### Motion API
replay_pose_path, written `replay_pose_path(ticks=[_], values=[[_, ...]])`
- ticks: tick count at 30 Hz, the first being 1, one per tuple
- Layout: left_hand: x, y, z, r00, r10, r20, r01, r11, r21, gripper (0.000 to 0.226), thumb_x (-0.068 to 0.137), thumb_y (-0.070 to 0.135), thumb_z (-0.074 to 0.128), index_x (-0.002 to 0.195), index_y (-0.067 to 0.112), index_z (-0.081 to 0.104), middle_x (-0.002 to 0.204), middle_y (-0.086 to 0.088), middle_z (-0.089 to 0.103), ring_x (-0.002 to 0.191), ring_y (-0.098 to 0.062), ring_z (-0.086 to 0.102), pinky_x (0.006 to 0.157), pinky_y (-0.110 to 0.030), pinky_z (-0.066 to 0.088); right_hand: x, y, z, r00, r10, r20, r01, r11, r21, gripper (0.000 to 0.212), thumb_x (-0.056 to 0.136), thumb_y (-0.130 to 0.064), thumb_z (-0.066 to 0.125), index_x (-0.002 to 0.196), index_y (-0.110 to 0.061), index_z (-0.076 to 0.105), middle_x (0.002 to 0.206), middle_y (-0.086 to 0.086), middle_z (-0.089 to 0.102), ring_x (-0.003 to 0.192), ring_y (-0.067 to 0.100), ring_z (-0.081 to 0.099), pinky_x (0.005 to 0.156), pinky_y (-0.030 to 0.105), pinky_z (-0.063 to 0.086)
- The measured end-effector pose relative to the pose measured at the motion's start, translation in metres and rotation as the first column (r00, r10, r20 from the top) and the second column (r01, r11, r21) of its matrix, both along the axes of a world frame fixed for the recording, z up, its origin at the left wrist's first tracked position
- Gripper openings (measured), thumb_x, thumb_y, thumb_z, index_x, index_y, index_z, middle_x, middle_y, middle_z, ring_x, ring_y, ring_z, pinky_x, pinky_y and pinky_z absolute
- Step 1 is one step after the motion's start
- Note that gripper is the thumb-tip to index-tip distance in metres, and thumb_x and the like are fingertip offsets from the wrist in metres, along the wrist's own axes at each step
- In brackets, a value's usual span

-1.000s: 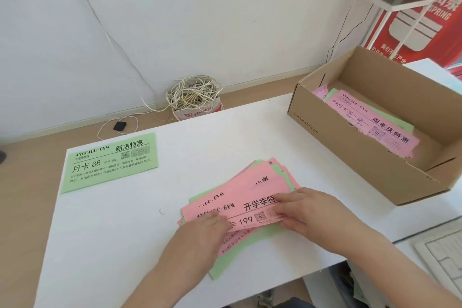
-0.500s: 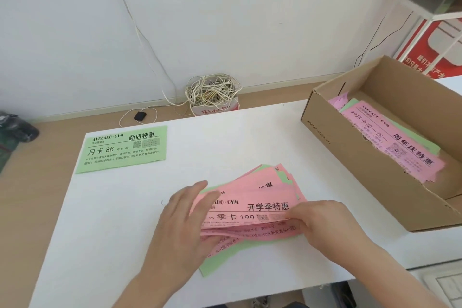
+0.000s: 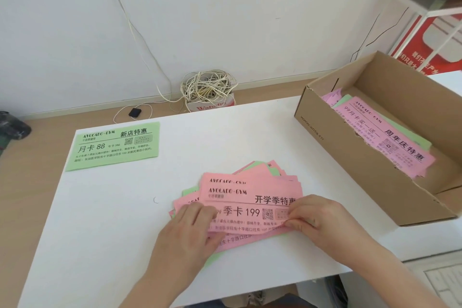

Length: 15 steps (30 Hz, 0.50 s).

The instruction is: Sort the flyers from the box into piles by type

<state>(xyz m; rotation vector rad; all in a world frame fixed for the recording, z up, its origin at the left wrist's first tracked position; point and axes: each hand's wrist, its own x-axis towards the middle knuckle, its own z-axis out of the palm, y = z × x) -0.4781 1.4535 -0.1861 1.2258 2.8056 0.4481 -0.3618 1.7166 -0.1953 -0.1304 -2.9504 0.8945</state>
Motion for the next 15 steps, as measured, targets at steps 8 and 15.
replay_pose_path(ticks=[8, 15], values=[[-0.005, 0.027, 0.009, 0.983, -0.144, 0.117, 0.172, 0.945, -0.280, 0.065, 0.082, 0.073, 0.033, 0.120, 0.026, 0.057, 0.130, 0.000, 0.059, 0.115, -0.020, 0.059, 0.094, -0.043, 0.050, 0.014, -0.008, 0.001, 0.977, -0.125, -0.174, 0.075, 0.961, -0.268, 0.024, 0.085, -0.035, 0.059, 0.080, -0.018, 0.076, 0.091, -0.017, 0.070, 0.098, -0.002, 0.063, 0.087, 0.015, 0.048], [0.016, 0.050, 0.031, 0.939, -0.215, 0.268, 0.285, 0.924, -0.257, 0.061, 0.090, 0.065, 0.031, 0.142, 0.034, 0.029, 0.140, 0.015, 0.041, 0.128, -0.011, 0.038, 0.104, -0.029, 0.034, 0.018, -0.019, 0.005, 0.933, -0.293, -0.210, 0.202, 0.908, -0.368, 0.011, 0.079, -0.029, 0.071, 0.075, -0.020, 0.075, 0.087, -0.018, 0.072, 0.096, 0.000, 0.066, 0.083, 0.018, 0.051]])
